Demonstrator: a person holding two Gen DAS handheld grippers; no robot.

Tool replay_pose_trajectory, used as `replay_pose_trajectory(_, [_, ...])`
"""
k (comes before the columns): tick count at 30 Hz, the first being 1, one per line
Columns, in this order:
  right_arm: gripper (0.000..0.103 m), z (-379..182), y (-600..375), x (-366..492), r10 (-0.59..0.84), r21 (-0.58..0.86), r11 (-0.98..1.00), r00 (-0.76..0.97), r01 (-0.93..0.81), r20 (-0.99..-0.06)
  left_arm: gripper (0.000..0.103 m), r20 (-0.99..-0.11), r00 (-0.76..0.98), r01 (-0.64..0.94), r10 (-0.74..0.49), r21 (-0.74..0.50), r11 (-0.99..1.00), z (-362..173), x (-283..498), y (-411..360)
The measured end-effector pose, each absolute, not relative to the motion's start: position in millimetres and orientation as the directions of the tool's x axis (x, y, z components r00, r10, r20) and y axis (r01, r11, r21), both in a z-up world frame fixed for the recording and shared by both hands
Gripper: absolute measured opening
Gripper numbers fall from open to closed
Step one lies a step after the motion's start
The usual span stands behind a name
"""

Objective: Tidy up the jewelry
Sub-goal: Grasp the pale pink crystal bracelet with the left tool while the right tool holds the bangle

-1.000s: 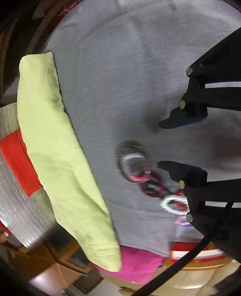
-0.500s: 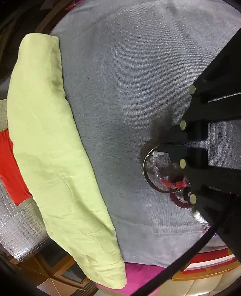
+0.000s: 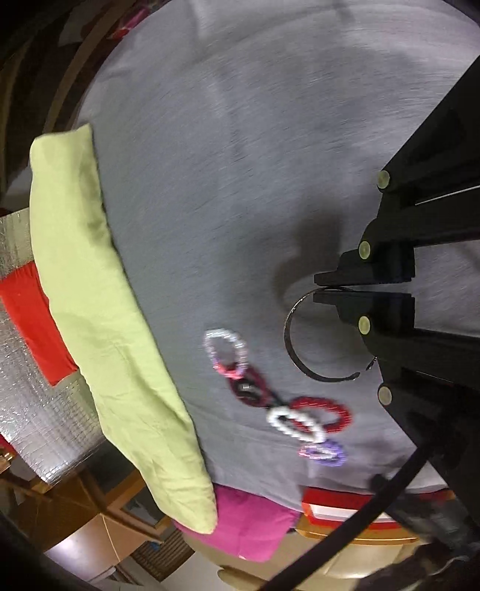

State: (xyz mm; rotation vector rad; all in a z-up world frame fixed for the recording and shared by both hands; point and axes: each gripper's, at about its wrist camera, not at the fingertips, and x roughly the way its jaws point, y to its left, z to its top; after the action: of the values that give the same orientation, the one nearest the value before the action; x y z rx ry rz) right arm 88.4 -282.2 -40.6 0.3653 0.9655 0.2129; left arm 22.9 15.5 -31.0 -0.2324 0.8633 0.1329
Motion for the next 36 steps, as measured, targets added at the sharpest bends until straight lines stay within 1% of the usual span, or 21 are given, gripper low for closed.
replay_pose_trajectory(3, [0.003, -49.3, -284.8, 81.0, 0.369, 0.428, 0.903, 0.56, -0.027, -0.742, 0.103, -0.767, 0.638, -0.237, 0.066, -0.114, 0.965, -36.1, 23.6, 17.9])
replay_pose_trajectory(6, [0.003, -44.0, -283.6, 82.2, 0.415, 0.466, 0.883, 0.562, -0.059, -0.715, 0.103, -0.764, 0.636, -0.256, 0.106, -0.08, 0.963, -39.6, 25.8, 18.7])
replay_pose_trajectory(10, [0.003, -35.1, -283.9, 82.9, 0.438, 0.476, 0.874, 0.576, -0.094, -0.69, 0.103, -0.785, 0.615, -0.251, 0.075, -0.104, 0.962, -40.6, 42.9, 19.9])
replay_pose_trajectory(15, [0.003, -32.2, -283.2, 80.7, 0.465, 0.496, 0.861, 0.571, -0.114, -0.677, 0.101, -0.793, 0.604, -0.259, 0.079, -0.102, 0.96, -38.5, 66.2, 21.0])
replay_pose_trajectory(16, [0.003, -31.9, -283.2, 80.9, 0.468, 0.499, 0.859, 0.57, -0.113, -0.676, 0.096, -0.8, 0.596, -0.24, 0.074, -0.089, 0.967, -39.3, 72.3, 17.5])
replay_pose_trajectory(17, [0.003, -33.6, -284.2, 81.0, 0.469, 0.501, 0.859, 0.566, -0.111, -0.678, 0.088, -0.805, 0.589, -0.224, 0.074, -0.074, 0.972, -39.3, 75.7, 14.4])
replay_pose_trajectory(18, [0.003, -33.1, -284.1, 80.9, 0.471, 0.503, 0.857, 0.565, -0.11, -0.678, 0.085, -0.81, 0.582, -0.202, 0.075, -0.054, 0.978, -39.0, 80.4, 10.6])
replay_pose_trajectory(21, [0.003, -33.0, -284.0, 81.2, 0.473, 0.506, 0.856, 0.561, -0.108, -0.68, 0.084, -0.818, 0.569, -0.148, 0.084, -0.002, 0.989, -40.3, 90.1, -0.3])
replay_pose_trajectory(25, [0.003, -33.1, -282.5, 82.8, 0.476, 0.508, 0.855, 0.555, -0.109, -0.682, 0.08, -0.813, 0.573, -0.071, 0.102, 0.076, 0.995, -39.9, 95.8, -17.4])
replay_pose_trajectory(27, [0.003, -33.8, -282.2, 83.5, 0.476, 0.508, 0.855, 0.553, -0.108, -0.684, 0.07, -0.816, 0.567, -0.027, 0.113, 0.119, 0.993, -42.2, 102.2, -26.6])
replay_pose_trajectory(29, [0.003, -33.7, -282.2, 83.6, 0.479, 0.51, 0.853, 0.551, -0.109, -0.684, 0.037, -0.835, 0.539, 0.01, 0.111, 0.138, 0.99, -47.9, 108.4, -29.8])
replay_pose_trajectory(30, [0.003, -33.4, -282.2, 83.6, 0.48, 0.511, 0.852, 0.551, -0.108, -0.683, 0.032, -0.841, 0.533, 0.024, 0.094, 0.126, 0.992, -49.6, 110.4, -29.2])
replay_pose_trajectory(31, [0.003, -33.5, -282.4, 83.7, 0.48, 0.512, 0.852, 0.552, -0.108, -0.682, 0.017, -0.842, 0.534, 0.03, 0.078, 0.111, 0.993, -48.5, 111.7, -28.1])
replay_pose_trajectory(33, [0.003, -33.6, -283.4, 84.3, 0.48, 0.515, 0.851, 0.553, -0.105, -0.681, 0.014, -0.838, 0.541, 0.023, 0.068, 0.096, 0.995, -43.1, 110.1, -25.0])
replay_pose_trajectory(34, [0.003, -33.5, -284.1, 84.5, 0.481, 0.518, 0.849, 0.554, -0.103, -0.679, 0.008, -0.83, 0.555, 0.02, 0.058, 0.084, 0.996, -39.2, 107.7, -22.8])
replay_pose_trajectory(36, [0.003, -33.8, -284.4, 84.8, 0.483, 0.52, 0.848, 0.554, -0.103, -0.678, 0.008, -0.814, 0.58, 0.033, 0.018, 0.046, 0.998, -28.6, 97.0, -20.4])
